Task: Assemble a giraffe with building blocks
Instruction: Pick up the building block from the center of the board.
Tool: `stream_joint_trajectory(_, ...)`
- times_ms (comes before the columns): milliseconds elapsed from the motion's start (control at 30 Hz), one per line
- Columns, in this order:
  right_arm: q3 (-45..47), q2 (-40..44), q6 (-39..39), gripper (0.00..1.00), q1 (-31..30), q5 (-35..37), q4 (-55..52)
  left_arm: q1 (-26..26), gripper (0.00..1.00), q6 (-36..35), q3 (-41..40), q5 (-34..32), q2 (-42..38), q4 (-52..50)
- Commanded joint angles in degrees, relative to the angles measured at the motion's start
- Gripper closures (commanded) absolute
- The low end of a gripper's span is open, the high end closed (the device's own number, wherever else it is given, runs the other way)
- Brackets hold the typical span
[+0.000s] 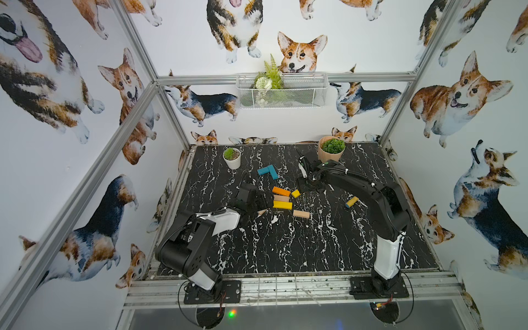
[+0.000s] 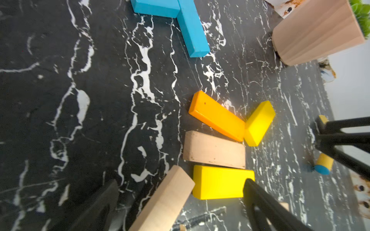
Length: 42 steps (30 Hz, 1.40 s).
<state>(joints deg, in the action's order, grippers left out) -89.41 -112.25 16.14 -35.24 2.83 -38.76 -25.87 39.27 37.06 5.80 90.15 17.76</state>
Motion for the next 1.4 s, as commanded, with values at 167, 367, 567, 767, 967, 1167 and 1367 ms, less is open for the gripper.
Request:
stream_joint_trajectory(167, -15.33, -12.23, -5.51, 0.36, -4.21, -3.08, -3.54, 0.07, 0.00, -1.22, -5.13, -17.55, -11.55, -4.94)
stream_joint_trajectory(367, -25.87, -20.13, -8.21, 0.36, -6.62, -2.11, -8.94, 0.58, 0.00, -1.54, -12.34, -28.08, -22.43, -2.38)
stream_joint_trajectory(567, -26.96, -22.72, -8.48, 0.36, -7.29, -3.38, -9.05, 0.63, 0.00, -1.38, -13.95, -29.11, -24.72, -0.58)
stream_joint_trajectory(767, -26.41, -24.62, -9.06, 0.36, -7.34, -3.36, -9.31, 0.60, 0.00, -1.76, -12.72, -27.42, -22.92, -0.91)
stream_joint_trajectory(967, -22.86, -23.56, -9.11, 0.41, -7.21, -2.43, -8.24, 0.62, 0.00, -1.65, -12.34, -27.01, -21.86, -0.69)
stream_joint_trajectory(1167, -19.31, -20.86, -6.66, 0.64, -7.19, 1.06, -7.35, 0.63, 0.00, -1.39, -11.75, -26.54, -20.64, -0.62)
stream_joint_trajectory(1367, -14.08, -15.62, -0.62, 0.79, -7.21, 2.33, -4.75, 0.62, 0.00, -1.17, -10.79, -25.86, -19.07, -1.03)
